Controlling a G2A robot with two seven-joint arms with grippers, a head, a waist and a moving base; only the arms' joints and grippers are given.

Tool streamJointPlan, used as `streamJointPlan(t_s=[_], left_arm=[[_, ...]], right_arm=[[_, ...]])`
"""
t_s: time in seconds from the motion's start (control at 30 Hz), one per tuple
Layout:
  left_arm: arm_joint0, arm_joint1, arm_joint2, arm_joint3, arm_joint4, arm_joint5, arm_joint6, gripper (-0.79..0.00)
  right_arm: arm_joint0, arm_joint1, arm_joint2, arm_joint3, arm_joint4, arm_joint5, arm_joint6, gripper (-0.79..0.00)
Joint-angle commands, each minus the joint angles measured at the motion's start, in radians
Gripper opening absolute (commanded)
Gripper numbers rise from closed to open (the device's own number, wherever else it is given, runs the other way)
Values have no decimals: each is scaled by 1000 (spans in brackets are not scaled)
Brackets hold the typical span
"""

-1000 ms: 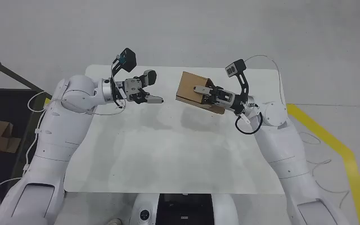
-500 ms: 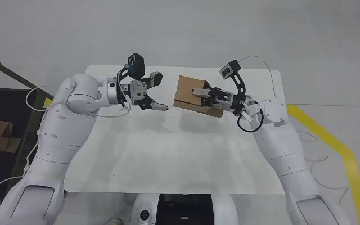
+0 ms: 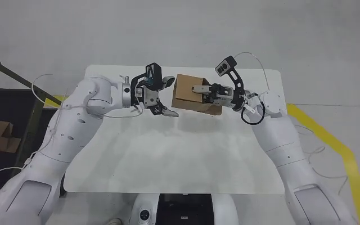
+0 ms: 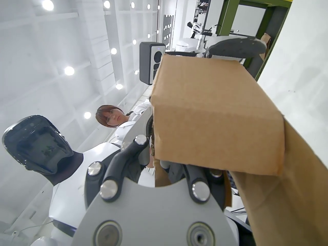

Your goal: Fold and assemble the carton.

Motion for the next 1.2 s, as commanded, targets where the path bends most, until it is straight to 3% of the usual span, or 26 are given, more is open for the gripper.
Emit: streamJointPlan(t_s=[0.0,0.37,0.6,1.17], left_arm=[[1,0,-2,-1,-3,0,-13,0],[25,1,-18,15,-7,36,15,0],[33,7,-7,44,22,0,78,0],[-8,62,159,95,107,0,480,0]], right_arm=[[4,0,0,10,-15,-24,-6,-785],[-4,0,-1,4,-28,-24,-34,-785],[-28,0,1,-24,7,-5,-18,-785],[-25,-10,-14,15,81,-20,42,-785]])
